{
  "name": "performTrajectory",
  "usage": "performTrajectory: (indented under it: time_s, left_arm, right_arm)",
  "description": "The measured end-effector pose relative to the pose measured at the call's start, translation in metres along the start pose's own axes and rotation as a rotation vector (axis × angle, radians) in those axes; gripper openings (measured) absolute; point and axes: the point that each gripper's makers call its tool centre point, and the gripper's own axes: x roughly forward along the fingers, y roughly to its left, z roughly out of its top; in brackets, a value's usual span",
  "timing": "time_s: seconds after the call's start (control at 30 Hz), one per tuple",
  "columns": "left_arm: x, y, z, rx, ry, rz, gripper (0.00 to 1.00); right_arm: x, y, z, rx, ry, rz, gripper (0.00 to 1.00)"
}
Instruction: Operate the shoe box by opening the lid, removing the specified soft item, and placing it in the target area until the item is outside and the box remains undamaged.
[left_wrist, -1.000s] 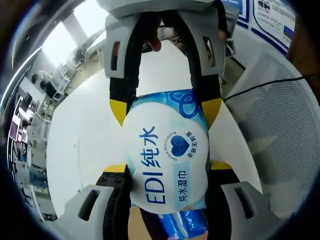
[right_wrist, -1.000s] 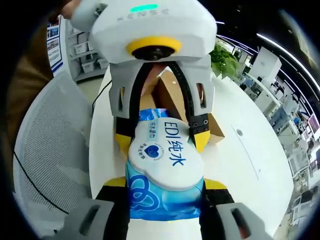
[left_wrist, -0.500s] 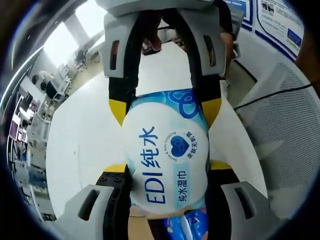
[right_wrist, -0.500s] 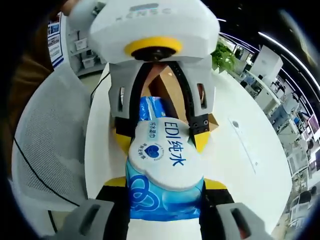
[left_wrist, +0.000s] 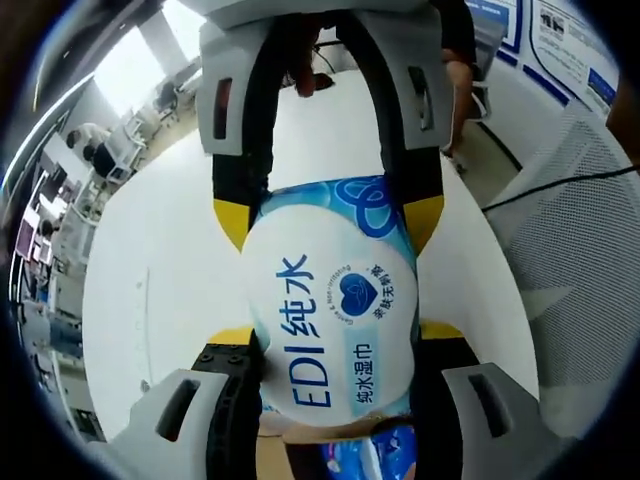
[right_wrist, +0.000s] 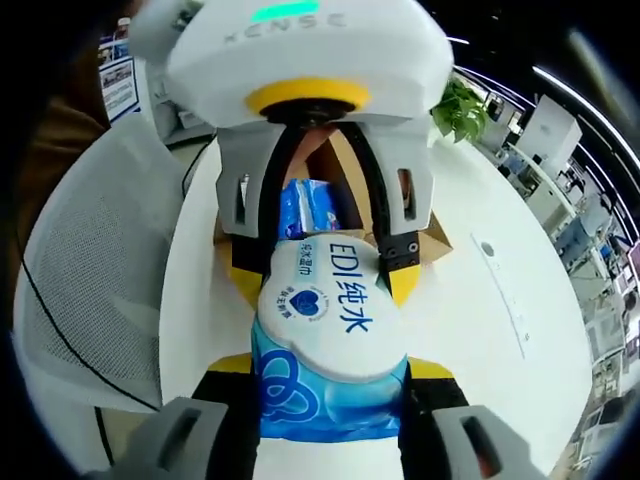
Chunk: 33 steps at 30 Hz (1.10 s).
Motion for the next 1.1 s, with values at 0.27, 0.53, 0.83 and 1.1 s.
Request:
performTrajectory:
  time_s: [0.27,0.53,0.83,1.1]
  left_arm:
    - [0.018,0.001,-0.015,-0.038,0.034,-0.001,0.59]
    - [0.031,-0.002,-0.029,-0.057,0.069,-0.013,0.59]
    - [0.041,-0.008,-0.04,-0.071,0.098,-0.028,0.59]
    - [0.045,-0.005,-0.043,-0.08,0.105,-0.022,0.59]
  right_arm:
    - [0.021,-0.001,-0.008,-0.015,-0.013,0.032,0.52]
    - [0.041,-0.001,-0.015,-0.014,-0.018,0.057,0.52]
    - [0.056,0.004,-0.02,-0.015,-0.025,0.087,0.51]
    - [0.062,0.0,-0.023,-0.028,-0.014,0.095,0.51]
